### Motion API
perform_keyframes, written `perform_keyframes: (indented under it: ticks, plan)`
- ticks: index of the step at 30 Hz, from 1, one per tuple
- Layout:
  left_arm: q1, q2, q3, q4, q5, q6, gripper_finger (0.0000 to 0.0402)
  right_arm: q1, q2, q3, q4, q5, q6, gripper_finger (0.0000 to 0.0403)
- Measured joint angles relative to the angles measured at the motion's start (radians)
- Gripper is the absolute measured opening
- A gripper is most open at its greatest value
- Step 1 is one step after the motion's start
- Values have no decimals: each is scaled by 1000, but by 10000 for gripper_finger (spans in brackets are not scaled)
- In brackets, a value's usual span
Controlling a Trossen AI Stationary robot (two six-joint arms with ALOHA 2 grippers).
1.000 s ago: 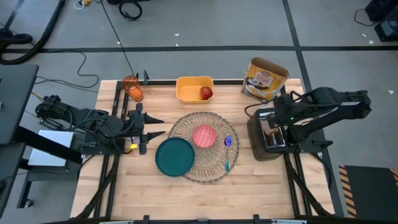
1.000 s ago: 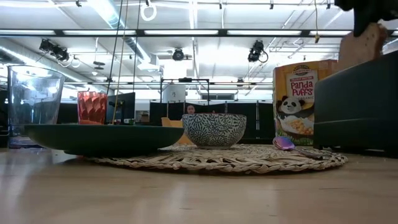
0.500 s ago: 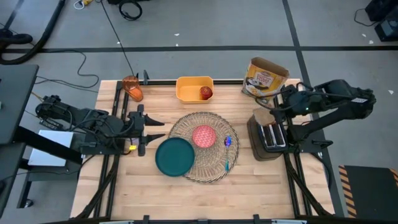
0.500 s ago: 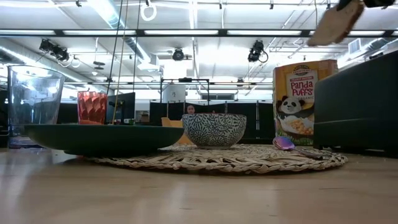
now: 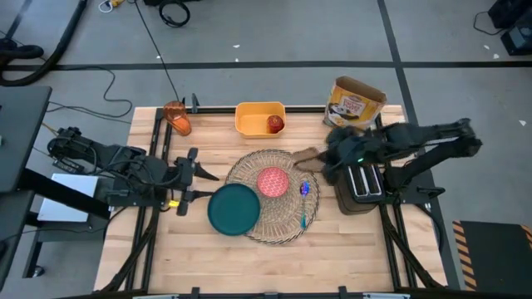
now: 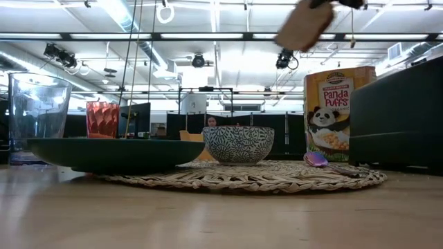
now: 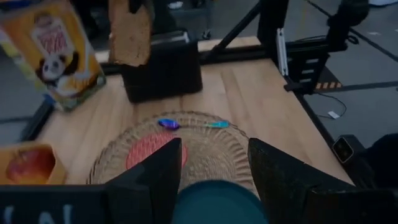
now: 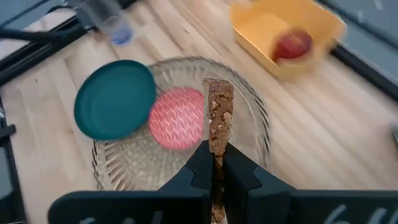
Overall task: Arrange a breakfast setting
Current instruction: Put the toasted bread on the dark green plate
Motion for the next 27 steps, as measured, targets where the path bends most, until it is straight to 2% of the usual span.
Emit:
perform_keyframes:
  ticks: [7,14,19,27]
  plan:
    - [-29,0,0,-95,2,-106,192,64,228,0,375,-30,-241,19]
    - [-87,-9,0,-159,2,-117,192,84,422,-1,653,-70,-363,19]
    - [-109,-30,1,-164,-7,-91,192,84,530,-1,805,-83,-486,19]
    - [-107,-49,1,-169,-24,-78,192,87,691,-1,984,-23,-767,19]
